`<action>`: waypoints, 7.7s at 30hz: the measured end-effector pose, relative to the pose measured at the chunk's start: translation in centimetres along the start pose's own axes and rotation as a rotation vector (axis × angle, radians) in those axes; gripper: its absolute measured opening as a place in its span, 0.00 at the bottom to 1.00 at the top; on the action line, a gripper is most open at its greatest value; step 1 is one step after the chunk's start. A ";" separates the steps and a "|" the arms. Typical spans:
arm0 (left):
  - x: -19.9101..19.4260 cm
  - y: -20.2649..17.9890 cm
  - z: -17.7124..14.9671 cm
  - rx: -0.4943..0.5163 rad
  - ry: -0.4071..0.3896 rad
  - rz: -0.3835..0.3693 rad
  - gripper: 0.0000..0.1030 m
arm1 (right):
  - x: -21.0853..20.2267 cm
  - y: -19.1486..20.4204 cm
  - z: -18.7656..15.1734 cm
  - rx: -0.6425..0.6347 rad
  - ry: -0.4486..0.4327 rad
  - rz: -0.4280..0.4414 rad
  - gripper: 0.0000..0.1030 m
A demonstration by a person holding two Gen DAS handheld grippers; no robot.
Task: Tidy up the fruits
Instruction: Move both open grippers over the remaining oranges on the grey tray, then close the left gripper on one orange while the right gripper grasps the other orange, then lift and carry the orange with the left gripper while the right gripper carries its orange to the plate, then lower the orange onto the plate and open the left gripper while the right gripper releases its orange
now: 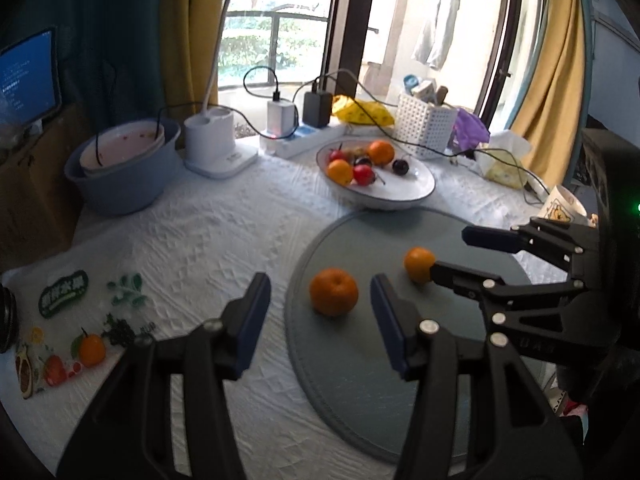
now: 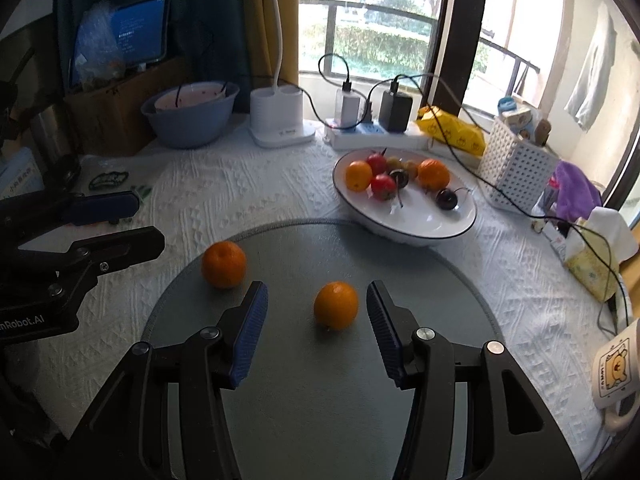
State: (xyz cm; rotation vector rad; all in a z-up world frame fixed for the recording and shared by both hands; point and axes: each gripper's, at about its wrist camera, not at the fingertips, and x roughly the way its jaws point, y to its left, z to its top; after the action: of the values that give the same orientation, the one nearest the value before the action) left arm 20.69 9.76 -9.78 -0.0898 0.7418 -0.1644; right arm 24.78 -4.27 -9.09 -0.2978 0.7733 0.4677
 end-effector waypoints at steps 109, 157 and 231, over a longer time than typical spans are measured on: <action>-0.8 -10.9 1.9 0.163 -0.010 0.019 0.39 | -5.8 -6.7 -3.0 0.082 -0.089 0.011 0.36; -0.8 -10.9 13.1 0.188 -0.175 -0.010 0.39 | -7.9 -12.0 7.1 0.031 -0.231 -0.036 0.36; 18.7 -6.6 11.2 0.028 0.212 -0.038 0.46 | 11.3 -16.4 6.5 0.115 0.053 0.078 0.40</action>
State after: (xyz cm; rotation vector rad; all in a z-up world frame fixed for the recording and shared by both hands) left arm 41.04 0.17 -13.07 -0.0597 0.9495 -0.2226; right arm 43.97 -12.30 -11.43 -0.1736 0.8628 0.4883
